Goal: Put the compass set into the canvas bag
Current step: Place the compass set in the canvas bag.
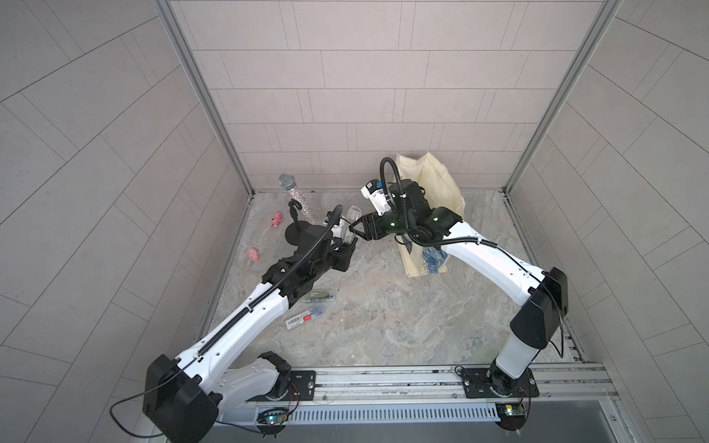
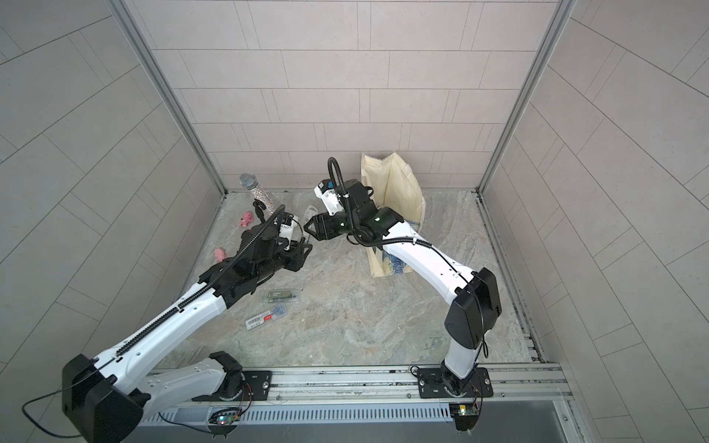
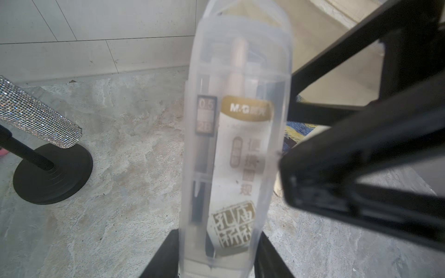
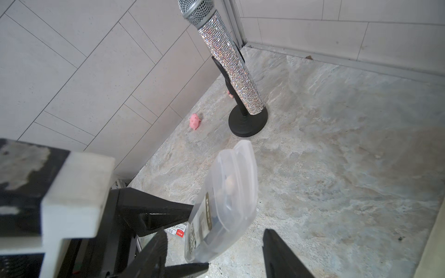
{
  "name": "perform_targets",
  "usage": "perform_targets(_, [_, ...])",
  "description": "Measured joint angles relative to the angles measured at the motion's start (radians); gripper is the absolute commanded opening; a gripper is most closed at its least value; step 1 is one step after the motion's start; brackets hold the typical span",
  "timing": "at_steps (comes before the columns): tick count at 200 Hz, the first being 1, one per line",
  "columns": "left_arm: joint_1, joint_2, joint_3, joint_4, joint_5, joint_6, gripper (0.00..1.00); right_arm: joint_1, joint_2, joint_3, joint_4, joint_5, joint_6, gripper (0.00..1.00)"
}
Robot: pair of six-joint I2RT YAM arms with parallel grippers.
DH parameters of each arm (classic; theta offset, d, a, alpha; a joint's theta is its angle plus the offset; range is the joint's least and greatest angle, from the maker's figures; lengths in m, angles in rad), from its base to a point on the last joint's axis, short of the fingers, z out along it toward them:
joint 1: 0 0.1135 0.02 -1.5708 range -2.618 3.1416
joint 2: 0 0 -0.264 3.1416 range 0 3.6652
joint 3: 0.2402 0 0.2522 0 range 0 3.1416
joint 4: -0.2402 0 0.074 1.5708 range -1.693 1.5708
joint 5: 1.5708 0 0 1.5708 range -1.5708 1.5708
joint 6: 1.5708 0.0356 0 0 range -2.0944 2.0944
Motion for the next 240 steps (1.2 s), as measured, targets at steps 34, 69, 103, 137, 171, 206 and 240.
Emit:
perform_targets(34, [0.0,0.0,-0.005,0.012,0.001,0.0,0.13,0.012,0.046,0.003,0.009,-0.024,0.025,0.53])
perform_targets(69, [0.0,-0.001,-0.006,0.027,0.001,0.0,0.13,0.014,0.063,0.002,0.027,-0.044,0.048,0.37])
perform_targets(103, [0.0,-0.001,-0.007,0.031,0.001,-0.002,0.15,0.014,0.067,0.003,0.045,-0.057,0.063,0.23])
perform_targets(137, [0.0,-0.001,-0.008,0.033,0.002,-0.004,0.4,0.013,0.067,0.003,0.051,-0.071,0.063,0.15])
perform_targets(171, [0.0,-0.001,-0.008,0.032,-0.003,-0.014,0.67,0.014,0.067,0.003,0.052,-0.066,0.063,0.1])
perform_targets(206, [0.0,-0.026,-0.009,0.014,0.003,-0.021,0.74,0.011,0.066,0.005,0.04,-0.043,0.05,0.1])
perform_targets(240, [0.0,-0.061,-0.003,-0.051,0.04,-0.015,0.78,-0.023,0.065,0.047,-0.021,-0.006,0.015,0.08])
